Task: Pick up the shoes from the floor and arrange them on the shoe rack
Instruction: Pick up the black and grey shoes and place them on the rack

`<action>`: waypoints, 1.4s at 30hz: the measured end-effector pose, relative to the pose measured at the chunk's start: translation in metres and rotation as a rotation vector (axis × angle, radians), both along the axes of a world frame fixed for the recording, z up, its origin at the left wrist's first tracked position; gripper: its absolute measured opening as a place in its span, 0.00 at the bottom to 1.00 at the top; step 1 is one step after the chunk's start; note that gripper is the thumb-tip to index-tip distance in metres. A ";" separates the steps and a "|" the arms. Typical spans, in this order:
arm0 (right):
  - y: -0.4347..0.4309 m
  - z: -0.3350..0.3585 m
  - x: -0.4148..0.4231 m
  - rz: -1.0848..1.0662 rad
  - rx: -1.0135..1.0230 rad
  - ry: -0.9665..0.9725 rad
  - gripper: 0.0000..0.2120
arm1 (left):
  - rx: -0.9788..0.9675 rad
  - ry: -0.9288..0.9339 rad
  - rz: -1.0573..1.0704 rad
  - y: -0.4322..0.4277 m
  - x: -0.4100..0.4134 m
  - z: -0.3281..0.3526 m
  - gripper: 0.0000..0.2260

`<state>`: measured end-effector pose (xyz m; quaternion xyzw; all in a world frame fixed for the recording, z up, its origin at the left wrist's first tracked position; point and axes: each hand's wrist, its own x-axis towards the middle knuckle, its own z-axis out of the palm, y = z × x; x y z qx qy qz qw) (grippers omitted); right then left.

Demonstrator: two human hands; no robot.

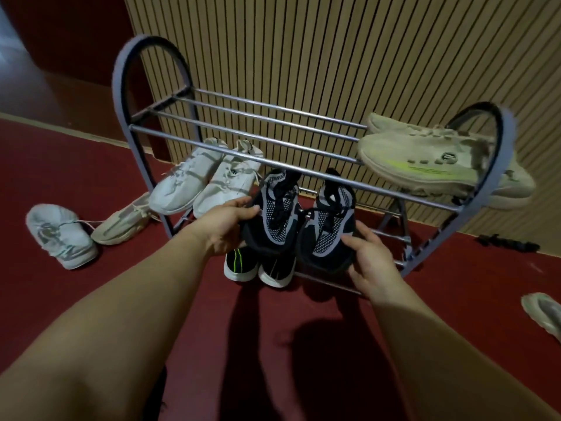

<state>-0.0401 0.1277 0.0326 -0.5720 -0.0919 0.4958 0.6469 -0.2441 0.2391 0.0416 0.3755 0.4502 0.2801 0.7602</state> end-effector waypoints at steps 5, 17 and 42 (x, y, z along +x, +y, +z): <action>0.046 -0.006 0.007 0.055 -0.048 -0.141 0.21 | 0.072 0.014 0.053 0.035 0.016 -0.012 0.19; 0.019 -0.035 0.030 0.892 -0.437 -1.454 0.51 | 1.211 1.241 -0.797 0.020 0.017 -0.039 0.51; 0.053 -0.039 0.039 0.969 -0.327 -1.414 0.34 | 1.275 1.305 -1.002 0.051 0.036 -0.043 0.46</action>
